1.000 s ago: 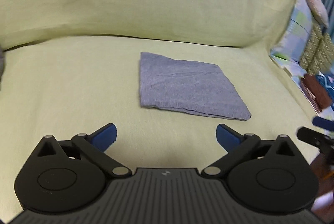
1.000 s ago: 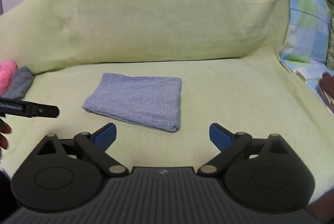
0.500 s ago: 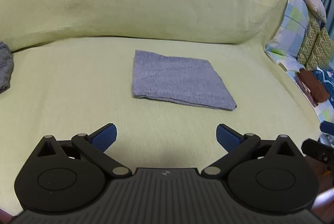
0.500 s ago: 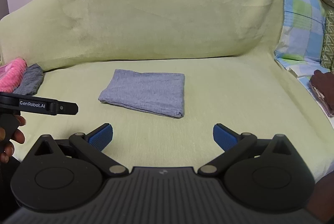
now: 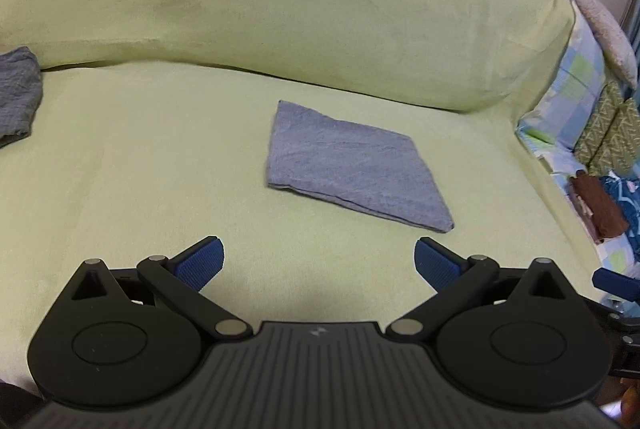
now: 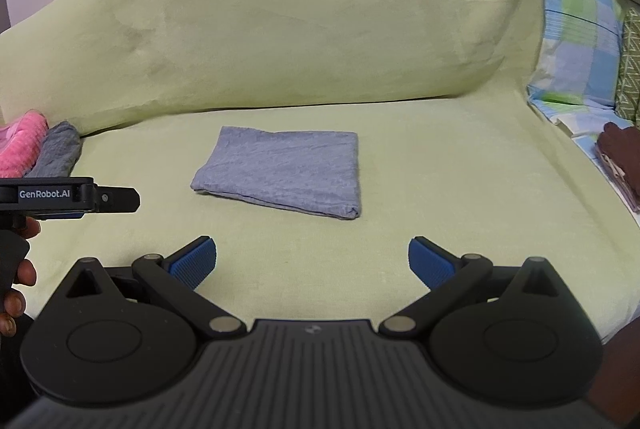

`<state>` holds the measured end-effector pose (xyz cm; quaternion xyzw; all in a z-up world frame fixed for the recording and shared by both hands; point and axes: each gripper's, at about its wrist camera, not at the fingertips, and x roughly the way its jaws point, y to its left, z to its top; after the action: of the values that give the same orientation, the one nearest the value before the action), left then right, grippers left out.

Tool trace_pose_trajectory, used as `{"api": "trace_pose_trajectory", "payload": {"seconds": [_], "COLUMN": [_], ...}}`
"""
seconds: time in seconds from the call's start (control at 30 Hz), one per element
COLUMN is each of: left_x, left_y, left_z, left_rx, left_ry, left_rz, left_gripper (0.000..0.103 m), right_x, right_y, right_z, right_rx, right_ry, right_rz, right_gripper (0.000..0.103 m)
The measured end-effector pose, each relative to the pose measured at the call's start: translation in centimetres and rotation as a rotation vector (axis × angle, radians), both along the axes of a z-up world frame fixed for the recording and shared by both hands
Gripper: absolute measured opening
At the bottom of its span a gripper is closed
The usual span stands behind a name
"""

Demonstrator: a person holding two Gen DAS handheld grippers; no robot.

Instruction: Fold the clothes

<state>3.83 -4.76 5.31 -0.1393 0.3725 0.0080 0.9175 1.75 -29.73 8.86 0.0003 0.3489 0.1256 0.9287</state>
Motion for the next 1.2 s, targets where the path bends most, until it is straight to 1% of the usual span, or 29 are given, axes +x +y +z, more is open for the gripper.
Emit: {"api": "trace_pose_trajectory", "payload": {"seconds": [0.07, 0.13, 0.23, 0.37, 0.47, 0.63, 0.8, 1.1, 1.2], "left_x": [0.2, 0.1, 0.1, 0.4, 0.2, 0.0, 0.2, 0.2, 0.2], "left_y": [0.1, 0.2, 0.3, -0.6, -1.5, -2.7, -2.6, -2.7, -2.7], "left_z": [-0.1, 0.0, 0.3, 0.6, 1.1, 1.5, 1.2, 1.5, 1.3], "left_rx": [-0.010, -0.015, -0.006, 0.067, 0.117, 0.172, 0.150, 0.161, 0.151], "left_ry": [0.012, 0.006, 0.007, 0.025, 0.013, 0.012, 0.036, 0.031, 0.033], "left_rz": [-0.003, -0.006, -0.013, -0.049, -0.076, -0.101, -0.093, -0.088, -0.088], "left_gripper": [0.102, 0.102, 0.102, 0.102, 0.102, 0.102, 0.102, 0.102, 0.102], "right_x": [0.2, 0.3, 0.7, 1.0, 1.0, 0.9, 1.1, 1.2, 1.2], "right_y": [0.2, 0.4, 0.4, 0.1, -0.1, -0.2, -0.3, -0.2, 0.0], "right_z": [0.0, 0.1, 0.3, 0.3, 0.1, -0.1, -0.1, -0.2, 0.0], "right_rx": [-0.002, -0.008, 0.000, 0.011, 0.025, 0.033, 0.045, 0.047, 0.048], "right_ry": [-0.001, -0.001, 0.005, 0.015, 0.030, 0.043, 0.048, 0.051, 0.048], "right_rz": [0.008, 0.013, 0.012, 0.001, -0.007, -0.012, -0.013, -0.014, -0.010], "right_gripper": [0.101, 0.101, 0.101, 0.101, 0.102, 0.102, 0.101, 0.102, 0.102]}}
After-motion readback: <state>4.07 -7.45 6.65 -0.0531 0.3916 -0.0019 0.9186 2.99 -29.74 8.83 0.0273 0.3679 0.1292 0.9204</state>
